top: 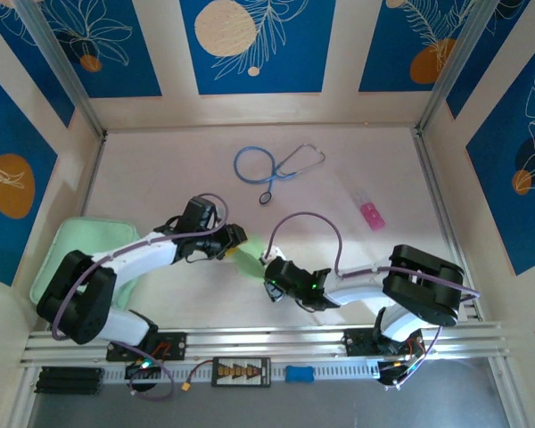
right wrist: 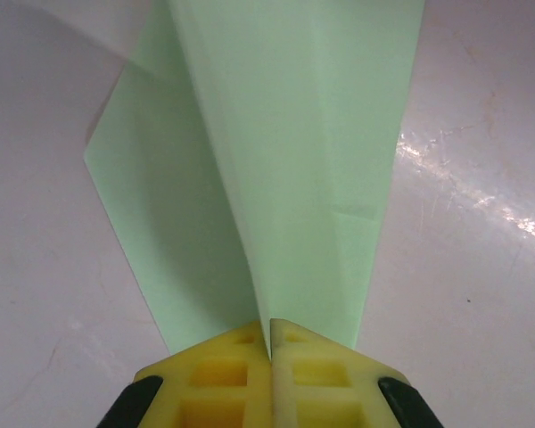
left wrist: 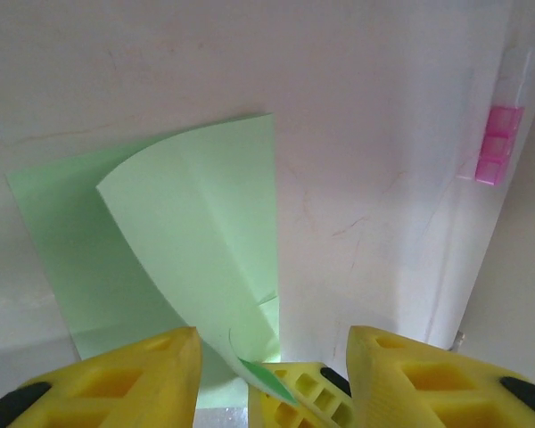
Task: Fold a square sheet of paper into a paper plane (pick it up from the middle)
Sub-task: Fourth fold the wing at the center of the table.
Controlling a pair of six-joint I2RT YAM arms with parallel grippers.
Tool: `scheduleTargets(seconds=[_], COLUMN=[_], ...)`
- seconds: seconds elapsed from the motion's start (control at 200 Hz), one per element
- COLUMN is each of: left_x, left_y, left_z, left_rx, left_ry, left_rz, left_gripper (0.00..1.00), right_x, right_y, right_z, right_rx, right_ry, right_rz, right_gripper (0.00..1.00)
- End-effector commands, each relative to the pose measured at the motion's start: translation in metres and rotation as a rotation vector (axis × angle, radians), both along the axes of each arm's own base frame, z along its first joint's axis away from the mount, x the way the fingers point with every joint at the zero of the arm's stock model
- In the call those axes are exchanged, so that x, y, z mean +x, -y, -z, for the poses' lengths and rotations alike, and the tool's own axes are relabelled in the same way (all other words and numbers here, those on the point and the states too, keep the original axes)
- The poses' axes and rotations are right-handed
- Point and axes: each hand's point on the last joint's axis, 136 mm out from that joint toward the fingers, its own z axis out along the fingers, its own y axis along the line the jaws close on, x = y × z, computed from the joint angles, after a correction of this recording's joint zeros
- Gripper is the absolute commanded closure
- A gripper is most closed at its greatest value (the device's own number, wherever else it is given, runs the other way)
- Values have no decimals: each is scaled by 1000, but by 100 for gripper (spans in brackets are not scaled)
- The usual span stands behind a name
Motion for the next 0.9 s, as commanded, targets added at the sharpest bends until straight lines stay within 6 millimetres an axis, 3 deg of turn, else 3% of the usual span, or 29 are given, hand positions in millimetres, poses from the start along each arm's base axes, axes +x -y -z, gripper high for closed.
scheduleTargets(seconds=[0.0,0.265,0.74,0.895], left_x=[5,3,-3,-6], left_y=[-7,-7,-1,2], left_z=[-9,-7,7,10], left_rx=[41,40,1,-37], left_ry=[37,33,0,5], left_rz=[1,6,25,30], left_gripper=[53,57,87,90], right_x=[-6,-8,-7,-6], right_y=[-2,-6,-10,-10], right_z=[10,19,25,26], right_rx=[63,131,222,265], right_ry=[-116,-260,-430,-451], right_rz=[19,51,115,137], right_gripper=[95,96,95,95])
